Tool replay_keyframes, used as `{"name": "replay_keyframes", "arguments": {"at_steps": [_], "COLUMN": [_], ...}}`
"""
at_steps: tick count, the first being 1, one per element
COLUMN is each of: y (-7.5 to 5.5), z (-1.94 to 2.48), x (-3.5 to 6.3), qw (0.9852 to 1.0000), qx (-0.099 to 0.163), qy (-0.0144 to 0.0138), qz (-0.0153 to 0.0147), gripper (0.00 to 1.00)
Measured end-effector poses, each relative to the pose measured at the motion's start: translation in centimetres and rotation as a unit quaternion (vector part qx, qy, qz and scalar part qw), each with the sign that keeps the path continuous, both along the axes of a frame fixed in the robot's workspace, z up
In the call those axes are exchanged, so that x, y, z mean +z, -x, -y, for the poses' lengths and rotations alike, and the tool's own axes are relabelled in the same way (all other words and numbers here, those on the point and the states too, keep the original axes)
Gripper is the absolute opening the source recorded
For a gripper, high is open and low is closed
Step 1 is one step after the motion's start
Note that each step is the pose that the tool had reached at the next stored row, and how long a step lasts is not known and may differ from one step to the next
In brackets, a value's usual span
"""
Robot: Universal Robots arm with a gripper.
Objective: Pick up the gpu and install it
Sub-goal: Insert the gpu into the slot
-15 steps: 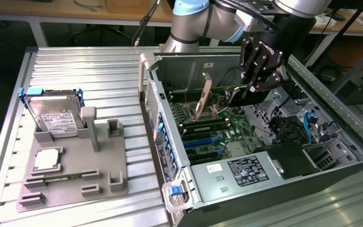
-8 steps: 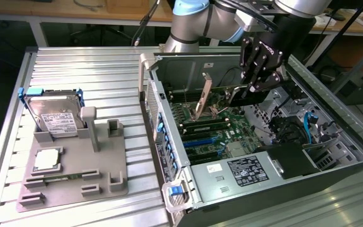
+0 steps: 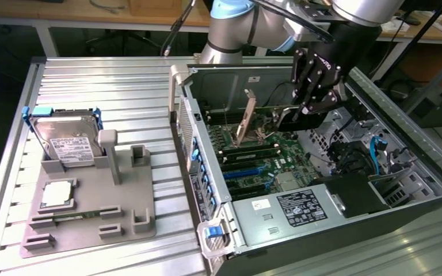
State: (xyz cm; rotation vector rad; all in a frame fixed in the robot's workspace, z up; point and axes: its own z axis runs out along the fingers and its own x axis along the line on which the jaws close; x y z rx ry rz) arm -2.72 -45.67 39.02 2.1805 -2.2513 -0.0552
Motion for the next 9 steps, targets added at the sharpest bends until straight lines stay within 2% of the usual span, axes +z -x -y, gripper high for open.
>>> {"name": "replay_keyframes", "arguments": {"at_steps": [2, 5, 6, 9], "y": [-0.01, 0.0, 0.0, 0.01], "z": [0.0, 0.0, 0.0, -0.01], "x": [-0.24, -0.62, -0.73, -1.04], "qw": [1.0, 0.9999, 0.9999, 0.9999], "qx": [-0.003, -0.005, -0.005, -0.005], "qy": [0.0001, 0.0001, 0.0001, 0.0001], "qz": [-0.0019, -0.0106, -0.0126, -0.0147], "gripper": [0.27, 0.27, 0.27, 0.27]}}
